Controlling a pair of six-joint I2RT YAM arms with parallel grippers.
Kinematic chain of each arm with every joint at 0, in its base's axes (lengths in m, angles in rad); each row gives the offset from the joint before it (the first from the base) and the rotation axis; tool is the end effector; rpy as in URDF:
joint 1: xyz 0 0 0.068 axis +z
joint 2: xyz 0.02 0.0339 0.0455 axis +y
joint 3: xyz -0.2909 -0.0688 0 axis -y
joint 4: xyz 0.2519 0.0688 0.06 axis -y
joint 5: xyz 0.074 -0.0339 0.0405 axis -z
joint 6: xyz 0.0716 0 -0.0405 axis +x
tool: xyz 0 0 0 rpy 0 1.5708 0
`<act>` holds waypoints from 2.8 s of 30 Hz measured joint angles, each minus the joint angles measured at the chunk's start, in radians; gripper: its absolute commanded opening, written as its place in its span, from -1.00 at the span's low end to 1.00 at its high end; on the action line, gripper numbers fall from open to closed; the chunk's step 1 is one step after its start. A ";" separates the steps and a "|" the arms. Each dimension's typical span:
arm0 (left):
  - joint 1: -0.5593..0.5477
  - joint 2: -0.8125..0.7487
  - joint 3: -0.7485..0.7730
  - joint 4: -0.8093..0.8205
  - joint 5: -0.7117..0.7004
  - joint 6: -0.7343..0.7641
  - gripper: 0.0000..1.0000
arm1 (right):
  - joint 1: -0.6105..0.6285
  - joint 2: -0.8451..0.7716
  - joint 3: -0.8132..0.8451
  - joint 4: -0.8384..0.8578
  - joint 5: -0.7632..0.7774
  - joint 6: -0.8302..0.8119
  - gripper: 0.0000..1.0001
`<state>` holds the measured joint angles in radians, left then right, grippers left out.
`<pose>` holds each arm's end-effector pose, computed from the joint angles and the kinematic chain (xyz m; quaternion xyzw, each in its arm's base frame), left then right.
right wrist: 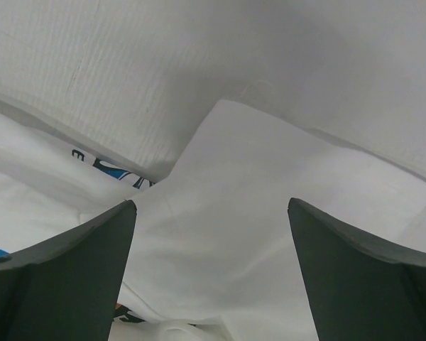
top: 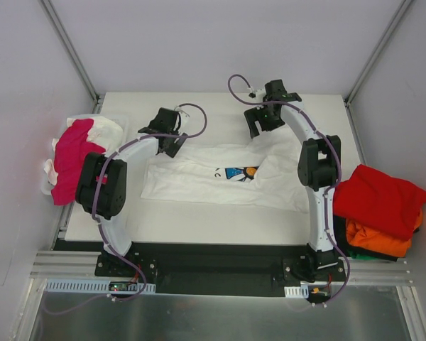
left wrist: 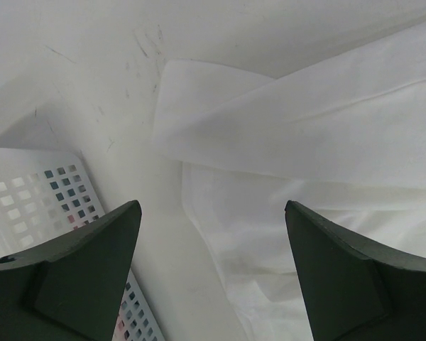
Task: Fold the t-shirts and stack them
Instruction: Grap the side of the flattened tshirt furthest away from the robot with both arms
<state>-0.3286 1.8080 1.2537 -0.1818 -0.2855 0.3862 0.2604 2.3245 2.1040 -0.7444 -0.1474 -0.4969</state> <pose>0.4228 -0.1229 0.2189 0.2625 0.8679 0.1416 0.3973 0.5389 0.1545 0.2100 -0.3723 0.8763 0.0347 0.3037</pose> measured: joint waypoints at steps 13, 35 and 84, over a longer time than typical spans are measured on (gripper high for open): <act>0.029 0.052 0.052 0.001 -0.001 -0.007 0.65 | -0.006 0.089 0.089 -0.001 -0.047 0.039 0.75; 0.029 0.059 0.068 0.002 -0.002 -0.006 0.64 | 0.010 0.159 0.191 -0.129 0.031 -0.030 0.47; 0.036 0.192 0.230 -0.014 0.009 0.102 0.57 | 0.086 0.128 0.094 -0.174 0.111 -0.129 -0.99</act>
<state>-0.2924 1.9999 1.4837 -0.1963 -0.2764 0.4881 0.3462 2.4523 2.1979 -0.9184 -0.0364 -0.6258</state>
